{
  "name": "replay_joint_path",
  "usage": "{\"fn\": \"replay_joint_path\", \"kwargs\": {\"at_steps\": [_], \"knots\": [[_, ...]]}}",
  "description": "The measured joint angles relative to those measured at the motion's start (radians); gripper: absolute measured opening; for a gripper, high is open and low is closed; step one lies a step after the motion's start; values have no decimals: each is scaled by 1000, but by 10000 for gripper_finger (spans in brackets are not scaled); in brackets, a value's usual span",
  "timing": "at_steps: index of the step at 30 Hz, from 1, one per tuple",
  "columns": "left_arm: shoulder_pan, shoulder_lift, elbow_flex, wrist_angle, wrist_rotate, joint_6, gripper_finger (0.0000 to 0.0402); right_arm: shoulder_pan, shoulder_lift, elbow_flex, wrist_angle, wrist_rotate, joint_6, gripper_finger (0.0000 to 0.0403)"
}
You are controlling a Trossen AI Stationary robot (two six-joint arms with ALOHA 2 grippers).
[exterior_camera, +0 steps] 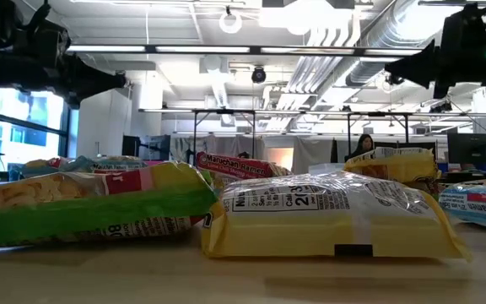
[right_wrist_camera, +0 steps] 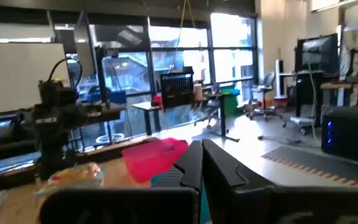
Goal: Sort Maruchan noodles
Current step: Put the top left green noodle pack into the blue bin
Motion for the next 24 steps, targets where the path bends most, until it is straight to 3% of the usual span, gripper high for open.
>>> {"fn": "replay_joint_path", "kwargs": {"at_steps": [5, 14, 19, 24], "knots": [[0, 0, 0, 0, -72, -8, 0, -48, 111, 0, 24, -69, 117, 0], [0, 0, 0, 14, -101, 8, 0, -148, 449, 6, 341, -263, 271, 0], [0, 0, 0, 71, -101, 11, 0, -173, 635, 116, 327, -331, 341, 17], [0, 0, 0, 80, -110, 71, 0, -187, 856, 300, 218, -364, 313, 71]]}}
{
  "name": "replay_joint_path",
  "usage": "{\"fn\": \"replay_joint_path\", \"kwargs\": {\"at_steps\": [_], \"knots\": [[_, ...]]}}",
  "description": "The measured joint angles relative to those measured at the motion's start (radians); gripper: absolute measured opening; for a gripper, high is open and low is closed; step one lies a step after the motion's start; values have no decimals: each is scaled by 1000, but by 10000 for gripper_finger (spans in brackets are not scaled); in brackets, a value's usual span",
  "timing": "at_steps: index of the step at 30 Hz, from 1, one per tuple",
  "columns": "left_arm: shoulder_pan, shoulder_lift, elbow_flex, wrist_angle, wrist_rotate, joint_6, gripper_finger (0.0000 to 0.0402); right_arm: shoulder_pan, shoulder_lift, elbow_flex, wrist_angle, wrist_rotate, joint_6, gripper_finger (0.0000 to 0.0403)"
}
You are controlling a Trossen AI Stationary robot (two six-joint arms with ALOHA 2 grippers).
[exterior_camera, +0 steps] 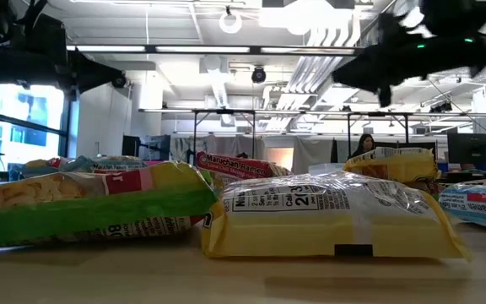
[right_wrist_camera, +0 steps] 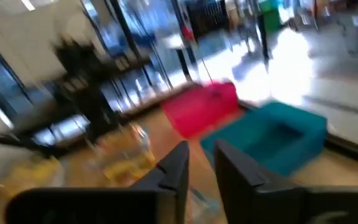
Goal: Sort Maruchan noodles
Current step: Put the top left green noodle pack into the blue bin
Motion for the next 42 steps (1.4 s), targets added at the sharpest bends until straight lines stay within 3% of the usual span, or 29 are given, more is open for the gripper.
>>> {"fn": "replay_joint_path", "kwargs": {"at_steps": [4, 11, 18, 26, 31, 42], "knots": [[0, 0, 0, 16, -20, 17, 0, -55, 224, 143, -155, -75, 1, 123], [0, 0, 0, 76, -22, 62, 0, -135, 633, 318, -62, -439, 100, 194], [0, 0, 0, 70, -21, 61, 0, -141, 905, 536, -165, -653, 158, 231], [0, 0, 0, 64, -21, 62, 0, -141, 1003, 697, -403, -692, 30, 241], [0, 0, 0, 64, -21, 62, 0, -137, 1025, 713, -415, -757, 27, 241], [0, 0, 0, 50, -21, 70, 0, -78, 1049, 713, -401, -750, 45, 238]]}}
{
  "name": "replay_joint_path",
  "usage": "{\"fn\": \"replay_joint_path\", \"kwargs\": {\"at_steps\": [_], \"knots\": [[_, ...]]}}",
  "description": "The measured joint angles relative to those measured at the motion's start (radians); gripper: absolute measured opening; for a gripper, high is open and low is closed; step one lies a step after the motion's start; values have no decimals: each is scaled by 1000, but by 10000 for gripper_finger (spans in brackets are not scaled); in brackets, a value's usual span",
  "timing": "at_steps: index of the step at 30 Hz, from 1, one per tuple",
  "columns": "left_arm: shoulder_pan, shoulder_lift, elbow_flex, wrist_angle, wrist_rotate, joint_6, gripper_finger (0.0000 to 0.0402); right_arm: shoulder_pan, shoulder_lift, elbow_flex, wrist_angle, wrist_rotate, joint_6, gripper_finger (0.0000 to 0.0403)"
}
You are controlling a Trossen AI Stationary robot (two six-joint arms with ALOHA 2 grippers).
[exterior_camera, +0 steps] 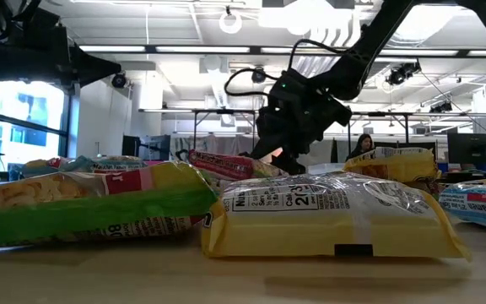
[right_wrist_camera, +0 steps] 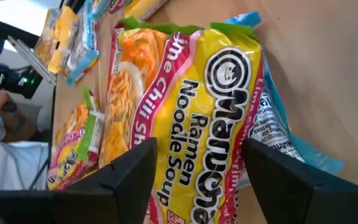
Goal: Sort Maruchan noodles
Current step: Put the top left green noodle pack into the blue bin
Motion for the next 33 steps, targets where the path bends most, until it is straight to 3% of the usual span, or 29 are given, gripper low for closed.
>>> {"fn": "replay_joint_path", "kwargs": {"at_steps": [5, 20, 33], "knots": [[0, 0, 0, -4, 0, 0, 0, 19, 0, 0, 14, 16, 30, 204], [0, 0, 0, -19, 0, 0, 0, 23, 0, 0, 39, 42, 35, 12], [0, 0, 0, -31, 0, 0, 0, 22, -62, -2, 44, 32, 19, 0]]}}
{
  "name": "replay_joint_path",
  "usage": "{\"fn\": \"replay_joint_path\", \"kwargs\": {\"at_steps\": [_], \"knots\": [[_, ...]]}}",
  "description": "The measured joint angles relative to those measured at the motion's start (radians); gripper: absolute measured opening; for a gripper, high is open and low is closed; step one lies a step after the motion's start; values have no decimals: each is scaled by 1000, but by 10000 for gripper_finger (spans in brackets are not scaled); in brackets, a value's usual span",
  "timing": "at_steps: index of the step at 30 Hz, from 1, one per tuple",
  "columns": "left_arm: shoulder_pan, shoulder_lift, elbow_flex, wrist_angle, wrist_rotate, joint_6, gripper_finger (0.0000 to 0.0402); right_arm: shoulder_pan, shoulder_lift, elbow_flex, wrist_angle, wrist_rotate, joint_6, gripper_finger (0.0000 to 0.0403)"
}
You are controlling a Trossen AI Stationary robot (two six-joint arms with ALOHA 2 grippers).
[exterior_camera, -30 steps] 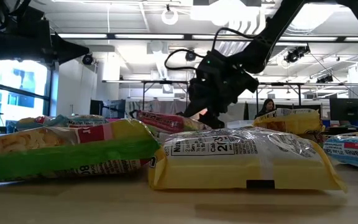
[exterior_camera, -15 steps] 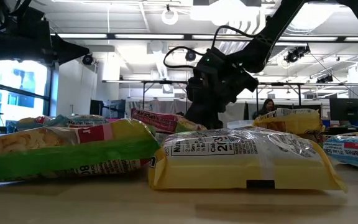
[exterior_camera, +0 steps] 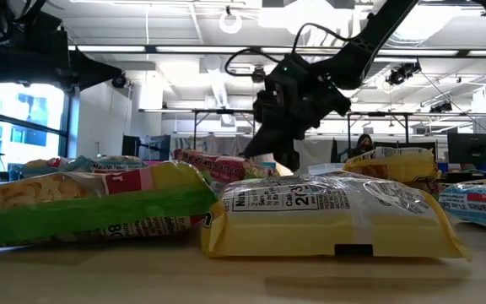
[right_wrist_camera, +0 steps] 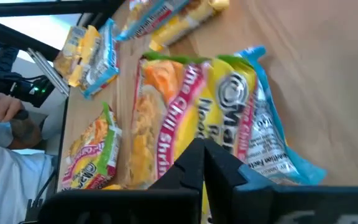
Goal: Sort Maruchan noodles
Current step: Put the top left green noodle pack into the blue bin
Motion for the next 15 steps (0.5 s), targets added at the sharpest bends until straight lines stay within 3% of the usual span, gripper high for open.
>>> {"fn": "replay_joint_path", "kwargs": {"at_steps": [8, 11, 15], "knots": [[0, 0, 0, 1, 0, -1, 0, 3, -16, 0, -62, 43, 8, 18], [0, 0, 0, 1, 1, -7, 0, -9, -50, 0, -136, 30, 5, 63], [0, 0, 0, 1, 1, -10, 0, -23, -71, -3, -205, 7, 1, 154]]}}
